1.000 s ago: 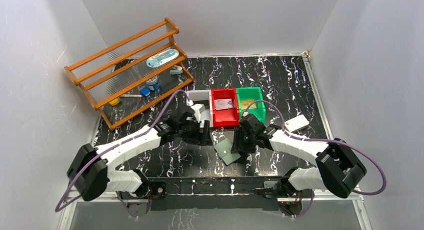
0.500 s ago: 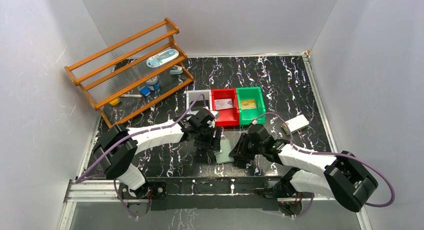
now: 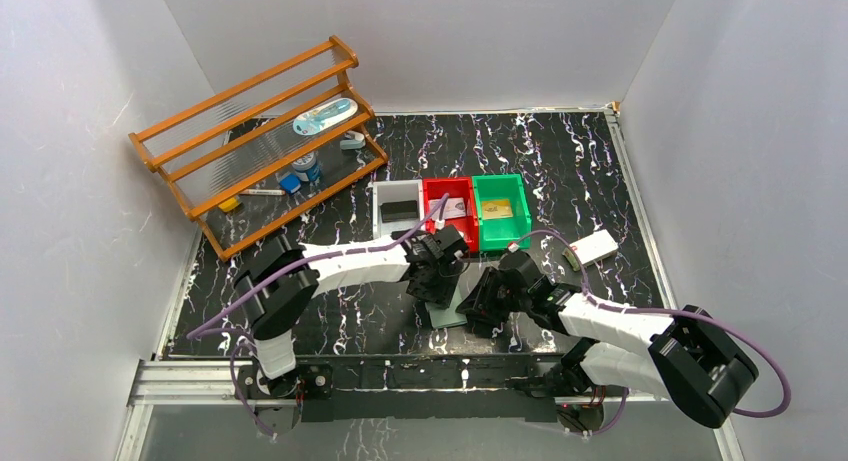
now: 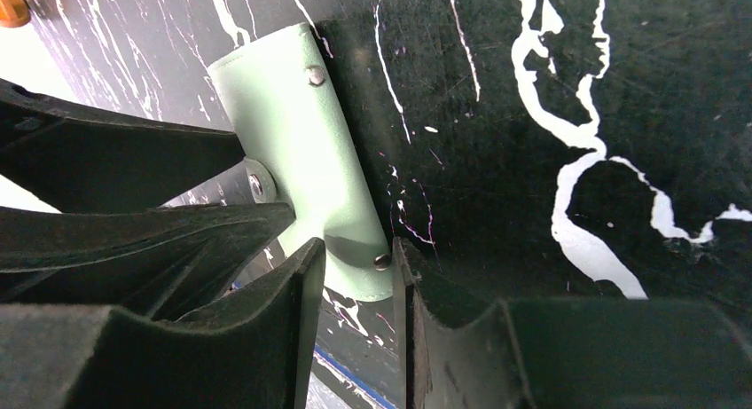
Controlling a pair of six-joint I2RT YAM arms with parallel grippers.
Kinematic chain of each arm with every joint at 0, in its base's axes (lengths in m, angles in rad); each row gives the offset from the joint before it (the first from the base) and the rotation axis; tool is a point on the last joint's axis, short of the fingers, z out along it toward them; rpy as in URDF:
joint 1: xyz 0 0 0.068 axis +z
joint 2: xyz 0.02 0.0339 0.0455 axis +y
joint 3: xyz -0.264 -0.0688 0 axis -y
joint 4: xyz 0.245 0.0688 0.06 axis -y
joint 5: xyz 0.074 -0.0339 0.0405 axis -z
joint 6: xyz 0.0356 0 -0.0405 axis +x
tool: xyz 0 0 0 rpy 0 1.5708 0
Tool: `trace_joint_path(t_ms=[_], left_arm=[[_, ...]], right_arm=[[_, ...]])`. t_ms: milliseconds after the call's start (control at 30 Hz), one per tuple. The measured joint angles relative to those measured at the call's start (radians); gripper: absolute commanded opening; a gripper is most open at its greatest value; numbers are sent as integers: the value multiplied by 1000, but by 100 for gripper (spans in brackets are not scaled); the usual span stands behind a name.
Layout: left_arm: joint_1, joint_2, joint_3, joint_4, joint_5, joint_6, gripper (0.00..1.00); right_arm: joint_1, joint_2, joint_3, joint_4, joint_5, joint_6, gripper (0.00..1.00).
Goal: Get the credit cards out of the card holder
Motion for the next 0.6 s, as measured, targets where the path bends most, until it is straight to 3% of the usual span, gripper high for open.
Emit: trace_joint_path(t_ms=[200, 433, 600], left_arm=[[-31, 46, 71, -85, -72, 0, 41], [-62, 91, 137, -148, -132, 6, 24], [-69, 92, 142, -154, -151, 7, 17]], right_arm=[[0, -6, -21, 37, -3, 22, 44], [0, -6, -26, 50, -5, 26, 44], [0, -6, -27, 58, -8, 26, 45]])
